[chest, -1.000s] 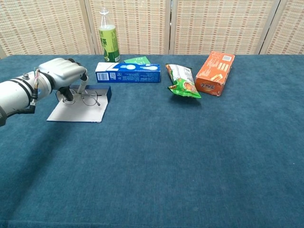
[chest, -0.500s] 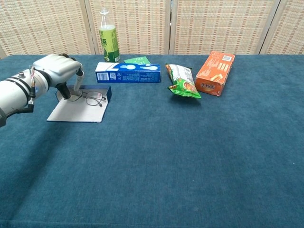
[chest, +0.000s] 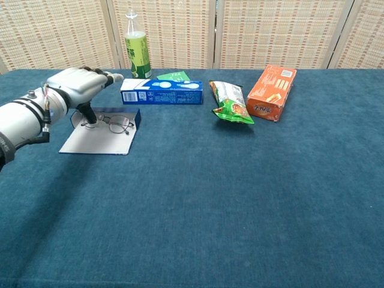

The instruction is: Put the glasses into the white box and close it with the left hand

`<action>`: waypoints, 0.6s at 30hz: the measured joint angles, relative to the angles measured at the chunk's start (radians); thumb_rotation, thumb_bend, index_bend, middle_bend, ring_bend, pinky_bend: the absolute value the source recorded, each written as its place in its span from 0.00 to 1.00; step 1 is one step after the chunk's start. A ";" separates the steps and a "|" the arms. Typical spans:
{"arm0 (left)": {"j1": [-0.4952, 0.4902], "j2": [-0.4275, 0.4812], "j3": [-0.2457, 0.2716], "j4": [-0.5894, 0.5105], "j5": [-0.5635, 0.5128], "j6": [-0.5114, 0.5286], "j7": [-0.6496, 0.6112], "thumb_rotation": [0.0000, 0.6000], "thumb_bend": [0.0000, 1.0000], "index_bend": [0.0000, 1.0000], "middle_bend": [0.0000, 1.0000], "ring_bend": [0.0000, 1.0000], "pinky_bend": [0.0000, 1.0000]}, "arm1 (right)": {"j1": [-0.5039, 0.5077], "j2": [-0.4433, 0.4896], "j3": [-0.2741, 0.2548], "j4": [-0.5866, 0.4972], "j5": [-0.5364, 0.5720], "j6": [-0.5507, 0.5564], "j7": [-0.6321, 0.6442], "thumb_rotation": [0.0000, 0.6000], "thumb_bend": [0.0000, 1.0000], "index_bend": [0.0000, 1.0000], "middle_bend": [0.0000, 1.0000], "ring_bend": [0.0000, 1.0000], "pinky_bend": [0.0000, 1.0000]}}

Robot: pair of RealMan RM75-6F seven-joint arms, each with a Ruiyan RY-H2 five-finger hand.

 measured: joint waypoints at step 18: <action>-0.059 -0.106 -0.035 0.154 -0.072 -0.074 0.057 1.00 0.20 0.00 0.00 0.00 0.00 | -0.013 0.011 -0.002 -0.003 0.012 0.003 0.003 1.00 0.26 0.29 0.25 0.23 0.23</action>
